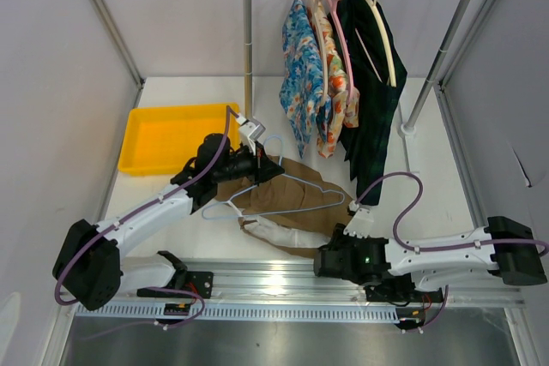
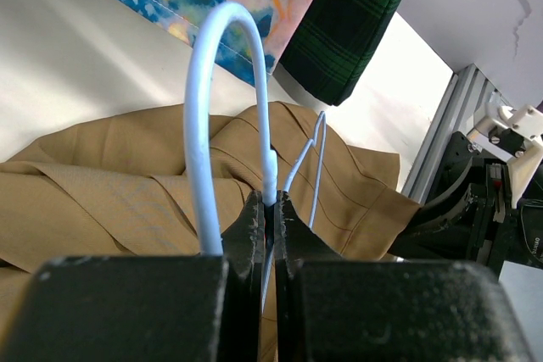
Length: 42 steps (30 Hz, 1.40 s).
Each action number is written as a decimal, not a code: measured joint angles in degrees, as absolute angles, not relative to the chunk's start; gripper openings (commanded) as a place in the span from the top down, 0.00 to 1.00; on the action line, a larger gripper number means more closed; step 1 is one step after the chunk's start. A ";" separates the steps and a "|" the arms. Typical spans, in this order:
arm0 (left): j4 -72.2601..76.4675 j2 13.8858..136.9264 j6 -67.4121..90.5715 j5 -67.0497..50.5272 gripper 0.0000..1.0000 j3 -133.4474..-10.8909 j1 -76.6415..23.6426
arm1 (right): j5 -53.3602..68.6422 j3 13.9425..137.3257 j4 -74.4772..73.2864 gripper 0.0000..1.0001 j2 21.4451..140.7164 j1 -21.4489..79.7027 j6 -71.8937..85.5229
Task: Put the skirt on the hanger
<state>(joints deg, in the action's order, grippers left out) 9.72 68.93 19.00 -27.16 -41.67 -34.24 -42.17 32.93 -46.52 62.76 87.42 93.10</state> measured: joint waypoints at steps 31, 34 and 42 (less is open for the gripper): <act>8.82 68.64 18.96 -27.14 1.00 -41.67 -35.40 | -46.46 36.12 -54.72 1.00 63.66 87.74 98.69; 8.03 67.77 18.94 -27.16 1.00 -41.67 -35.57 | -46.44 37.06 -57.10 1.00 58.28 87.39 97.86; 7.77 64.07 18.98 -27.64 1.00 -41.89 -35.70 | -42.70 36.05 -57.47 1.00 39.20 75.48 87.37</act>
